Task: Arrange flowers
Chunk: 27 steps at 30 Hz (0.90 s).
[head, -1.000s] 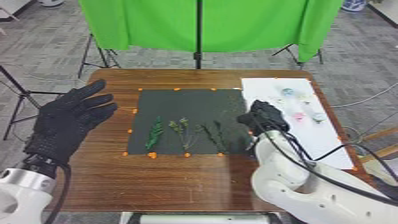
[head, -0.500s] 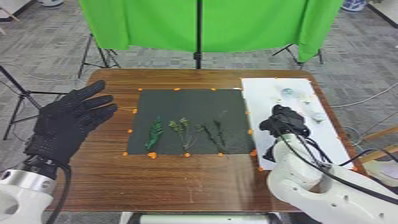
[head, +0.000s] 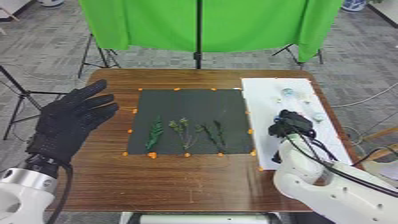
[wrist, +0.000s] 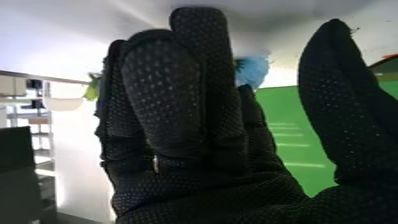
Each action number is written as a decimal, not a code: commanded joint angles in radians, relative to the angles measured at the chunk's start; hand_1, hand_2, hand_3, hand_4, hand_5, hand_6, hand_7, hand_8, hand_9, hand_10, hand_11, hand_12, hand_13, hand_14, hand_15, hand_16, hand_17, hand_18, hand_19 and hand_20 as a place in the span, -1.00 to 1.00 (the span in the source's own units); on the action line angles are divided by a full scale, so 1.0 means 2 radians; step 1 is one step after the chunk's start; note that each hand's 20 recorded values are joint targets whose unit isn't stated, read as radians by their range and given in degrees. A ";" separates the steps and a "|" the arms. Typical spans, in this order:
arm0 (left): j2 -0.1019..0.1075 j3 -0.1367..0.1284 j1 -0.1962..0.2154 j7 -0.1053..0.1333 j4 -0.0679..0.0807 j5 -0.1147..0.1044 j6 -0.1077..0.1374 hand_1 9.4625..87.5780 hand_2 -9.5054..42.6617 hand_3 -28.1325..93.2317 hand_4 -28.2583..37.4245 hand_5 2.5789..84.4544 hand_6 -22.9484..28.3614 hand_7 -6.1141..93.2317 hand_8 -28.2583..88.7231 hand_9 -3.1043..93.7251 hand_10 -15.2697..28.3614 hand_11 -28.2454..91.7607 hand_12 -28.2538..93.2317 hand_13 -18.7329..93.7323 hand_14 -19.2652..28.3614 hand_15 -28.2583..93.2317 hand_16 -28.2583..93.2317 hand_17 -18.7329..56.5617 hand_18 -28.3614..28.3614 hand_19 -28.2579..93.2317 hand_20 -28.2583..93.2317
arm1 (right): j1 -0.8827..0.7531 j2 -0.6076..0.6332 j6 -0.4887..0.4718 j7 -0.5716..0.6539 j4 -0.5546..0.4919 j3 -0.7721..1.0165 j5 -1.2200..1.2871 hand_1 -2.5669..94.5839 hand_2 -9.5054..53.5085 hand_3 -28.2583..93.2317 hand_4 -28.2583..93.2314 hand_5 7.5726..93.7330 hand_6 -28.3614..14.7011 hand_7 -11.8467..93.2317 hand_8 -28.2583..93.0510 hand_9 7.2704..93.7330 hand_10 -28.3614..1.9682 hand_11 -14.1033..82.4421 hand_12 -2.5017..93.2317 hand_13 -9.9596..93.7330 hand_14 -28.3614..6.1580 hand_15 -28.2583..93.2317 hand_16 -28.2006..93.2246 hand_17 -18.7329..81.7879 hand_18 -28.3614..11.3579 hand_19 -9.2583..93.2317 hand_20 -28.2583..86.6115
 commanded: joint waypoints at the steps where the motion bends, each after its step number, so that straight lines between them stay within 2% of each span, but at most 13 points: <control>1: 0.001 0.004 0.001 -0.001 0.003 0.000 -0.002 -0.66 -0.31 0.73 -0.96 -0.18 0.31 -0.58 -0.69 -0.32 0.65 -0.03 -0.38 -0.28 0.96 0.32 -0.72 -0.80 0.86 0.35 -0.40 | 0.040 -0.014 -0.003 -0.003 0.032 -0.041 0.000 -0.18 -1.00 0.69 -0.95 0.06 0.32 -0.53 -0.75 0.75 -0.16 -0.23 -0.64 0.81 0.11 0.48 -0.27 0.01 -0.85 0.95 -0.66; 2: 0.000 0.003 0.003 0.000 0.003 0.000 -0.002 -0.66 -0.31 0.73 -0.96 -0.18 0.31 -0.58 -0.69 -0.32 0.65 -0.03 -0.38 -0.28 0.96 0.32 -0.72 -0.80 0.86 0.35 -0.40 | 0.045 -0.014 0.005 -0.002 0.036 -0.052 -0.006 -0.16 -1.00 0.69 -0.96 0.10 0.32 -0.53 -0.75 0.75 -0.15 -0.23 -0.64 0.80 0.12 0.48 -0.28 0.01 -0.85 0.94 -0.66; 3: -0.001 0.004 0.002 0.000 0.003 -0.001 -0.002 -0.66 -0.31 0.73 -0.96 -0.18 0.31 -0.58 -0.69 -0.32 0.65 -0.03 -0.38 -0.28 0.96 0.32 -0.72 -0.80 0.86 0.35 -0.40 | 0.049 -0.014 0.012 0.001 0.040 -0.063 -0.014 -0.12 -1.00 0.70 -0.97 0.25 0.34 -0.53 -0.75 0.74 -0.08 -0.24 -0.64 0.79 0.13 0.47 -0.28 0.01 -0.83 0.93 -0.65; 5: -0.002 0.002 0.007 0.002 0.001 -0.001 -0.002 -0.66 -0.31 0.73 -0.96 -0.18 0.31 -0.58 -0.69 -0.32 0.65 -0.03 -0.38 -0.28 0.96 0.32 -0.72 -0.80 0.86 0.35 -0.40 | 0.057 -0.015 0.020 0.004 0.049 -0.079 -0.023 -0.07 -1.00 0.71 -0.98 0.36 0.36 -0.52 -0.75 0.74 -0.02 -0.25 -0.64 0.79 0.15 0.46 -0.29 0.02 -0.79 0.92 -0.65; 6: -0.002 0.002 0.008 0.002 0.001 -0.001 -0.001 -0.66 -0.31 0.73 -0.95 -0.18 0.31 -0.58 -0.69 -0.32 0.65 -0.03 -0.38 -0.28 0.96 0.32 -0.72 -0.80 0.86 0.35 -0.40 | 0.058 -0.014 0.027 0.005 0.052 -0.084 -0.030 0.00 -1.00 0.67 -0.99 0.46 0.37 -0.51 -0.66 0.78 0.12 -0.31 -0.58 0.80 0.20 0.44 -0.29 0.03 -0.74 0.91 -0.64; 11: -0.004 0.002 0.010 0.003 0.000 -0.001 0.001 -0.66 -0.31 0.73 -0.95 -0.18 0.31 -0.58 -0.69 -0.32 0.65 -0.03 -0.38 -0.28 0.96 0.33 -0.72 -0.80 0.86 0.35 -0.40 | 0.067 -0.007 0.066 0.008 0.061 -0.106 -0.059 0.18 -1.00 0.58 -1.00 0.77 0.38 -0.46 -0.51 0.97 0.37 -0.52 -0.39 0.85 0.33 0.38 -0.26 0.09 -0.60 0.91 -0.61; 13: -0.005 0.001 0.010 0.001 0.000 -0.001 -0.001 -0.66 -0.31 0.73 -0.96 -0.18 0.31 -0.58 -0.69 -0.31 0.66 -0.03 -0.38 -0.28 0.96 0.32 -0.72 -0.80 0.86 0.35 -0.40 | 0.068 -0.004 0.082 0.008 0.059 -0.108 -0.074 0.21 -1.00 0.58 -1.00 0.83 0.38 -0.45 -0.49 0.99 0.38 -0.49 -0.38 0.86 0.38 0.37 -0.25 0.11 -0.55 0.92 -0.61; 14: -0.004 0.000 0.013 0.006 -0.001 -0.001 0.001 -0.66 -0.31 0.73 -0.95 -0.18 0.31 -0.58 -0.69 -0.31 0.66 -0.03 -0.38 -0.28 0.96 0.32 -0.72 -0.80 0.86 0.35 -0.40 | 0.073 -0.003 0.091 0.009 0.058 -0.113 -0.083 0.21 -1.00 0.58 -1.00 0.84 0.37 -0.45 -0.48 1.00 0.39 -0.48 -0.38 0.87 0.39 0.36 -0.25 0.11 -0.53 0.93 -0.61; 17: -0.005 0.000 0.014 0.005 -0.002 -0.001 -0.001 -0.66 -0.31 0.73 -0.96 -0.18 0.31 -0.58 -0.69 -0.31 0.65 -0.04 -0.38 -0.28 0.96 0.32 -0.72 -0.80 0.86 0.35 -0.40 | 0.080 0.002 0.112 0.013 0.051 -0.116 -0.102 0.22 -1.00 0.59 -1.00 0.86 0.36 -0.45 -0.48 1.00 0.35 -0.43 -0.39 0.88 0.42 0.36 -0.25 0.11 -0.51 0.94 -0.60; 19: -0.004 -0.001 0.013 0.004 -0.001 0.000 -0.002 -0.66 -0.31 0.73 -0.96 -0.18 0.31 -0.58 -0.69 -0.32 0.66 -0.03 -0.37 -0.28 0.97 0.32 -0.72 -0.80 0.86 0.35 -0.40 | 0.084 0.002 0.123 0.013 0.045 -0.113 -0.109 0.22 -1.00 0.61 -1.00 0.87 0.34 -0.44 -0.48 1.00 0.34 -0.41 -0.39 0.88 0.43 0.37 -0.25 0.11 -0.50 0.95 -0.60; 22: -0.005 0.002 0.009 0.002 0.001 -0.002 0.004 -0.66 -0.31 0.73 -0.95 -0.18 0.31 -0.58 -0.69 -0.32 0.65 -0.04 -0.37 -0.28 0.97 0.32 -0.72 -0.80 0.86 0.35 -0.40 | 0.090 0.002 0.131 0.011 0.038 -0.109 -0.119 0.23 -1.00 0.62 -1.00 0.87 0.33 -0.44 -0.48 1.00 0.32 -0.39 -0.39 0.88 0.43 0.37 -0.24 0.11 -0.49 0.95 -0.60; 25: -0.005 0.002 0.010 0.003 0.003 -0.002 0.000 -0.67 -0.31 0.74 -0.95 -0.18 0.31 -0.58 -0.69 -0.32 0.65 -0.04 -0.37 -0.28 0.97 0.32 -0.72 -0.80 0.86 0.35 -0.40 | 0.095 0.000 0.138 0.009 0.029 -0.107 -0.125 0.22 -1.00 0.63 -1.00 0.88 0.32 -0.44 -0.48 1.00 0.31 -0.40 -0.39 0.88 0.43 0.37 -0.24 0.11 -0.49 0.95 -0.60; 27: -0.005 0.006 0.006 0.004 0.005 -0.005 0.006 -0.66 -0.31 0.73 -0.96 -0.18 0.31 -0.58 -0.69 -0.32 0.65 -0.04 -0.37 -0.28 0.96 0.32 -0.72 -0.80 0.86 0.35 -0.40 | 0.101 0.000 0.144 0.006 0.021 -0.109 -0.128 0.22 -1.00 0.63 -1.00 0.88 0.32 -0.44 -0.47 1.00 0.30 -0.39 -0.39 0.88 0.43 0.37 -0.24 0.11 -0.49 0.95 -0.59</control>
